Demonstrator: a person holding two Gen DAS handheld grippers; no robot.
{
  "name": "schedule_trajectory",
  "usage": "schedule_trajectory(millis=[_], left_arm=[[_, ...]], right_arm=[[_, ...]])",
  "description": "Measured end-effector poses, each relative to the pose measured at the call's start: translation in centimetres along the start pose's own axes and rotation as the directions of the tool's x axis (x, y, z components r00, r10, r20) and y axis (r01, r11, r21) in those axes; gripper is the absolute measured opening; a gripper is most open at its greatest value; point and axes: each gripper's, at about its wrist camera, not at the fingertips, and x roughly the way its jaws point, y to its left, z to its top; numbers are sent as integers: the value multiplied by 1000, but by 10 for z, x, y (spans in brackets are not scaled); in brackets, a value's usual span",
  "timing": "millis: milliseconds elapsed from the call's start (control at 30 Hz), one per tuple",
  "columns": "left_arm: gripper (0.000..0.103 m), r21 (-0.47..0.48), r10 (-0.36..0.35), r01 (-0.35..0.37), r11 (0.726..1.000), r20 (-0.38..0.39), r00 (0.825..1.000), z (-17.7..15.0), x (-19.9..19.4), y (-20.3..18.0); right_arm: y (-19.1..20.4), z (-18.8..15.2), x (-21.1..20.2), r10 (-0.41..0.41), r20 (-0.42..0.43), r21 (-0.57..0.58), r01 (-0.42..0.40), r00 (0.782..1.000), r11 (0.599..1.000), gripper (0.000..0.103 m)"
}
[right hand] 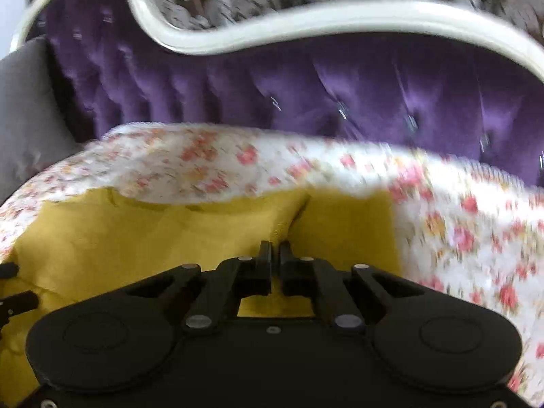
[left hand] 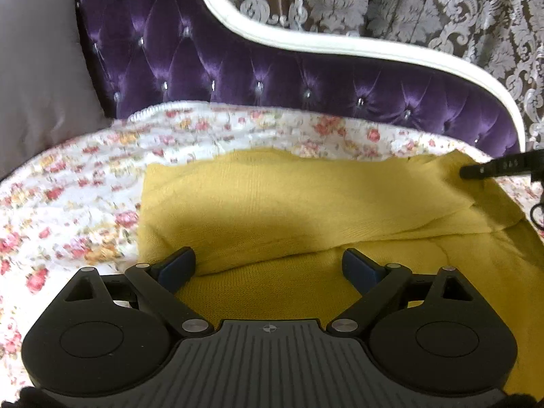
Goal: Fold small clothes
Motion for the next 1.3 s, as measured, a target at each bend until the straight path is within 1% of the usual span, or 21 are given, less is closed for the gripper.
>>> schedule_trajectory(millis=[67, 133, 200, 233, 300, 333, 367, 400, 433, 467, 500, 567, 633, 667, 733, 833, 900, 967, 1067, 1167, 1300], left_arm=[[94, 29, 7, -8, 1000, 30, 1000, 2, -13, -1], [94, 55, 6, -9, 998, 59, 998, 6, -28, -1], [94, 60, 3, -6, 998, 59, 998, 12, -33, 2], [94, 56, 0, -3, 998, 46, 999, 16, -31, 4], [94, 52, 2, -4, 999, 29, 1000, 25, -25, 6], [94, 55, 14, -16, 998, 27, 1000, 29, -21, 7], [94, 62, 26, -28, 998, 25, 999, 35, -16, 7], [94, 67, 34, -36, 997, 26, 999, 38, -12, 7], [94, 72, 42, -44, 996, 26, 999, 41, -7, 7], [94, 77, 54, -56, 995, 19, 998, 44, 0, 7], [94, 83, 71, -71, 994, 6, 997, 46, 8, 7], [94, 94, 99, -97, 991, -19, 995, 47, 24, 5], [94, 108, 135, -127, 986, -63, 989, 43, 37, 8], [96, 113, 149, -139, 984, -87, 985, 40, 43, 10], [102, 54, 124, -119, 991, -106, 987, 37, 47, 21], [103, -47, 79, -86, 995, -144, 986, 36, 51, 37], [103, -67, 66, -76, 995, -148, 987, 34, 51, 40], [103, -73, 59, -70, 995, -148, 987, 35, 49, 40], [102, -94, 48, -64, 994, -159, 986, 37, 39, 42], [102, -77, 44, -56, 995, -146, 988, 37, 18, 40], [102, -80, -10, -1, 997, -139, 990, 29, -22, 36]], right_arm=[[2, 7, -19, -16, 51, -25, 18, 999, 1000, 10], [-9, 10, -33, -51, 78, 0, 51, 996, 999, 11], [-25, 6, -34, -78, 45, 37, 77, 996, 996, 13], [-30, 1, -28, -96, 7, 38, 96, 995, 995, 19], [-35, -6, -17, -168, -60, 25, 170, 984, 985, 19], [-36, -7, -18, -192, -54, 34, 194, 980, 980, 20], [-35, -8, -23, -205, -22, 54, 206, 979, 977, 28], [-32, -8, -28, -197, 13, 69, 196, 980, 978, 49], [-28, -8, -31, -180, 39, 72, 177, 983, 982, 62], [-24, -7, -31, -156, 52, 63, 152, 986, 986, 63], [-20, -6, -29, -139, 52, 53, 136, 989, 989, 61], [-16, -6, -19, -114, 32, 41, 113, 993, 993, 61], [-14, -11, -9, -115, 3, 25, 115, 993, 993, 61], [-14, -14, -3, -135, -18, 13, 135, 991, 991, 61], [-18, -24, 4, -178, -49, 5, 178, 983, 984, 61], [-30, -32, 3, -174, -37, 35, 175, 984, 984, 60], [-32, -33, 0, -183, -39, 35, 185, 982, 982, 61], [-35, -31, -1, -178, -43, 48, 180, 983, 983, 62], [-41, -28, -16, -156, -37, 110, 159, 987, 981, 62], [-40, -27, -43, -130, -3, 126, 129, 992, 984, 63], [-31, -33, -83, -79, 32, 115, 75, 996, 991, 65]])
